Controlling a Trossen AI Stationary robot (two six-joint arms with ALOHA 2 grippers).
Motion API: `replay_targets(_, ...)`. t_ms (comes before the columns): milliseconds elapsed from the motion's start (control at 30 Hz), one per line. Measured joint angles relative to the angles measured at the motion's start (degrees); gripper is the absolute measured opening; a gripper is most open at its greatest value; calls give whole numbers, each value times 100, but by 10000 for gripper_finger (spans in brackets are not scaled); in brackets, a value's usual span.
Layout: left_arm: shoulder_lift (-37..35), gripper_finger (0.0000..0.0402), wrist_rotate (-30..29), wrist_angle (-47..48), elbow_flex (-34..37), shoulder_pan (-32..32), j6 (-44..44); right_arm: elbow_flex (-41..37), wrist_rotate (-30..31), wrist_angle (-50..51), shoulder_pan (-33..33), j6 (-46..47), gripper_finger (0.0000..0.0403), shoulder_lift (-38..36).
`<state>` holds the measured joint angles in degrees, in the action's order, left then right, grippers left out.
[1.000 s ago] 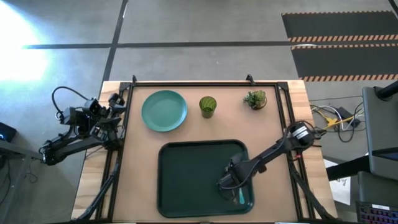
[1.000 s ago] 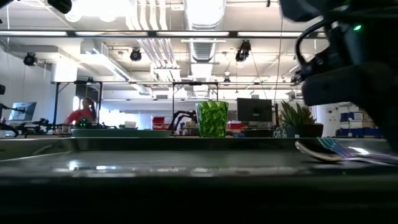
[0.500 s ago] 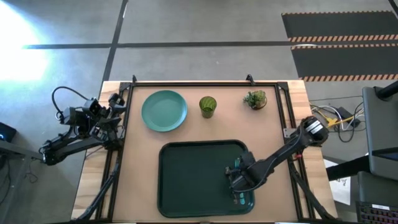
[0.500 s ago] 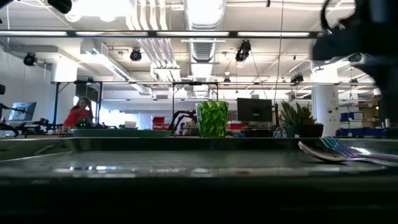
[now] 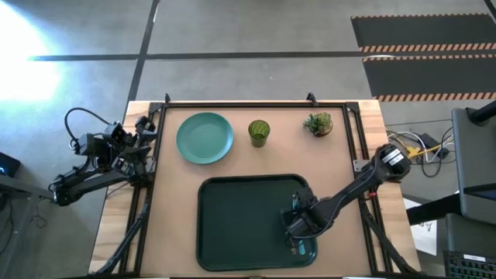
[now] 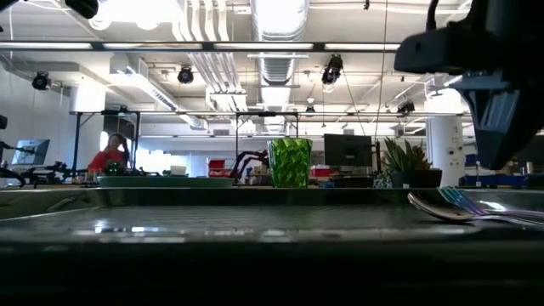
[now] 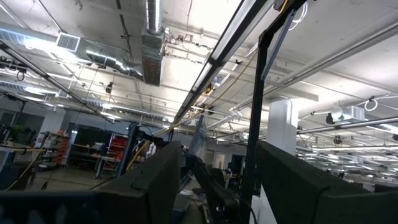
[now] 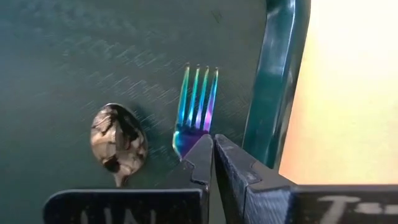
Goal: Pick and place plate/cup/fork/spoon on tray
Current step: Move the serving tray to the bottom center of the table
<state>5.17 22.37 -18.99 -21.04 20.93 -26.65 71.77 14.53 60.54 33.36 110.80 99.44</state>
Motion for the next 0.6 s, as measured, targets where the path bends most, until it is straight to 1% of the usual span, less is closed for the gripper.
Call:
replay_targets(133, 0, 191, 0, 0, 0, 0, 0, -159, -9, -347, 0, 22, 8, 69)
replay_targets(367, 0, 191, 0, -1, 0, -2, 0, -272, -189, -358, 38, -43, 8, 94)
replay_targets(600, 0, 191, -1, -1, 0, -2, -3, -435, -568, -357, 181, 60, 8, 91)
